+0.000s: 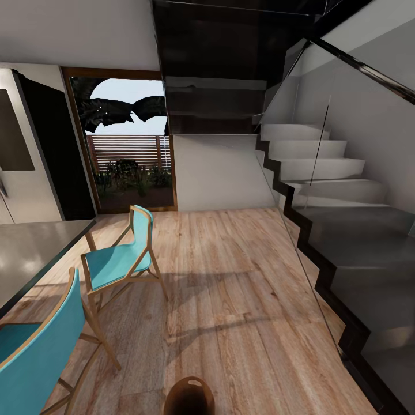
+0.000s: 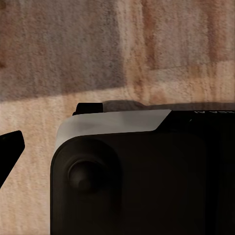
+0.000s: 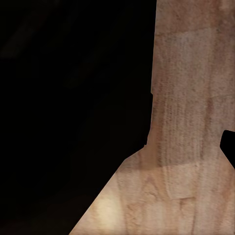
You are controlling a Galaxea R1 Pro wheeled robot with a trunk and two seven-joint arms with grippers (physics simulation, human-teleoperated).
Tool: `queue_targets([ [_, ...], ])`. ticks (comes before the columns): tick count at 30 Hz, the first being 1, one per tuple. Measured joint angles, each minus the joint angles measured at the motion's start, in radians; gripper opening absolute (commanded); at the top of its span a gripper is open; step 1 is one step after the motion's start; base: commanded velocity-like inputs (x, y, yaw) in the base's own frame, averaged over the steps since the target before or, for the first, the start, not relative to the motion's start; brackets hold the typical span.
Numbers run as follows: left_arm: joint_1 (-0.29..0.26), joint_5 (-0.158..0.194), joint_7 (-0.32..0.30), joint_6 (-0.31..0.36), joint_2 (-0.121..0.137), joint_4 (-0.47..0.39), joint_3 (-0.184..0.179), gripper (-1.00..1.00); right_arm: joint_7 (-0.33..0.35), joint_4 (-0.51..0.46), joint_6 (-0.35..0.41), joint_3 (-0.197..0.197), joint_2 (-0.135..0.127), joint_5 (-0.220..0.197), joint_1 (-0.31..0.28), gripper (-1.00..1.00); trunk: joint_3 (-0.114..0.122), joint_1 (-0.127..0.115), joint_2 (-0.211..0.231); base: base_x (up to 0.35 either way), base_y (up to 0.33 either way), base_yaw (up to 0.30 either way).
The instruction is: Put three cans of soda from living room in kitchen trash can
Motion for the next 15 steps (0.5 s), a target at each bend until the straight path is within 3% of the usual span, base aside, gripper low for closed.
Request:
queue_targets([
  [15, 0.0, 0.0, 0.0, 0.0, 0.0, 0.0, 0.0, 1.0, 0.0, 0.0, 0.0, 0.0, 0.0, 0.0, 0.0, 1.0, 0.0, 0.0, 0.0, 0.0, 0.0, 0.0],
])
